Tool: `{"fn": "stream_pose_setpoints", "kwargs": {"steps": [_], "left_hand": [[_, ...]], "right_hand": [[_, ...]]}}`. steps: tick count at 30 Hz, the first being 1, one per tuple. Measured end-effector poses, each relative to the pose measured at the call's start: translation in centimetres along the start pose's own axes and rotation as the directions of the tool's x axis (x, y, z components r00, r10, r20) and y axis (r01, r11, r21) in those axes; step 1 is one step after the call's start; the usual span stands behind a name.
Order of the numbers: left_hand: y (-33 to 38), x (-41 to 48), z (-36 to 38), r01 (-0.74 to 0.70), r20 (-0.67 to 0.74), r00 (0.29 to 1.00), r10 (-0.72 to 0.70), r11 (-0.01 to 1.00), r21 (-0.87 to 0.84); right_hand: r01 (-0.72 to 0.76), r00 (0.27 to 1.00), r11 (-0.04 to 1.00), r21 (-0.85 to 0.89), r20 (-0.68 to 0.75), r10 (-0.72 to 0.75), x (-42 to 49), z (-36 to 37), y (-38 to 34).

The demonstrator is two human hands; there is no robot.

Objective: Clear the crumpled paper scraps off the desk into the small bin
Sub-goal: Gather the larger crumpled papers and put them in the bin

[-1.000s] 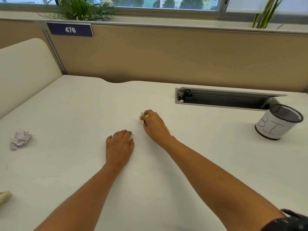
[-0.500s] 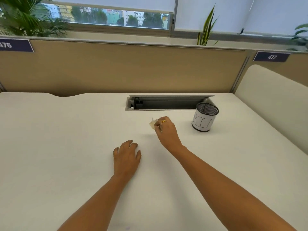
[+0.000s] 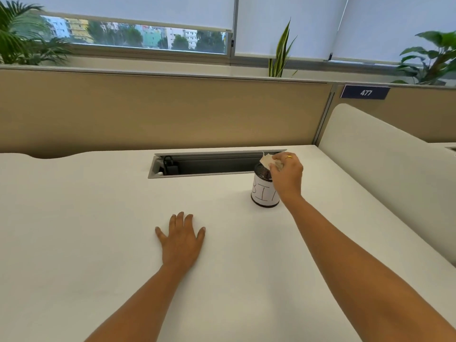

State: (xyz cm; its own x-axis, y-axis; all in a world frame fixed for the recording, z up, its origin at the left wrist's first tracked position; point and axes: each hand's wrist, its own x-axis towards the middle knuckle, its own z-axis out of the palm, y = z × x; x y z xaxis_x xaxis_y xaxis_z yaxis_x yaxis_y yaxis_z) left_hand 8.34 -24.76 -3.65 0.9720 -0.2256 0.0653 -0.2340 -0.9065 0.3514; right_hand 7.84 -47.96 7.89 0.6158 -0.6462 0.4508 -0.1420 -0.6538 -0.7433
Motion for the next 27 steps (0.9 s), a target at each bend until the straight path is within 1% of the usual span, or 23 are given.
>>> {"fn": "stream_pose_setpoints", "kwargs": {"steps": [3, 6, 8, 10, 11, 15, 21, 27], "left_hand": [[-0.1, 0.1, 0.6, 0.002, -0.03, 1.0, -0.001, 1.0, 0.021], [-0.3, 0.0, 0.8, -0.007, -0.055, 0.998, 0.009, 1.0, 0.029], [-0.3, 0.0, 0.8, -0.009, -0.058, 0.998, 0.011, 0.999, 0.033], [-0.4, -0.1, 0.8, -0.008, -0.061, 0.998, 0.01, 0.999, 0.031], [-0.4, -0.1, 0.8, -0.006, -0.059, 0.998, 0.008, 1.0, 0.029], [-0.4, -0.1, 0.7, -0.001, -0.067, 0.998, 0.003, 1.0, 0.025], [-0.3, -0.1, 0.8, 0.001, -0.056, 0.998, 0.001, 1.0, 0.027], [-0.4, -0.1, 0.8, 0.003, -0.07, 0.998, 0.0, 0.999, 0.048]], "right_hand": [[-0.033, 0.999, 0.995, -0.091, 0.012, 0.034, 1.7, 0.1, 1.2], [0.004, 0.996, 0.971, -0.237, 0.087, 0.017, 2.7, 0.4, 1.7], [0.047, 0.987, 0.931, -0.363, 0.16, 0.012, 3.1, 0.8, 1.6], [0.092, 0.973, 0.861, -0.501, 0.227, 0.028, 3.4, 1.3, 1.2], [0.108, 0.967, 0.833, -0.543, 0.253, 0.039, 3.5, 1.6, 1.0], [0.143, 0.946, 0.784, -0.604, 0.316, 0.071, 3.9, 2.9, 0.7], [0.107, 0.908, 0.756, -0.646, 0.374, 0.191, 4.5, 3.2, 0.9], [0.157, 0.828, 0.717, -0.679, 0.487, 0.279, 5.2, 3.6, 0.7]]}}
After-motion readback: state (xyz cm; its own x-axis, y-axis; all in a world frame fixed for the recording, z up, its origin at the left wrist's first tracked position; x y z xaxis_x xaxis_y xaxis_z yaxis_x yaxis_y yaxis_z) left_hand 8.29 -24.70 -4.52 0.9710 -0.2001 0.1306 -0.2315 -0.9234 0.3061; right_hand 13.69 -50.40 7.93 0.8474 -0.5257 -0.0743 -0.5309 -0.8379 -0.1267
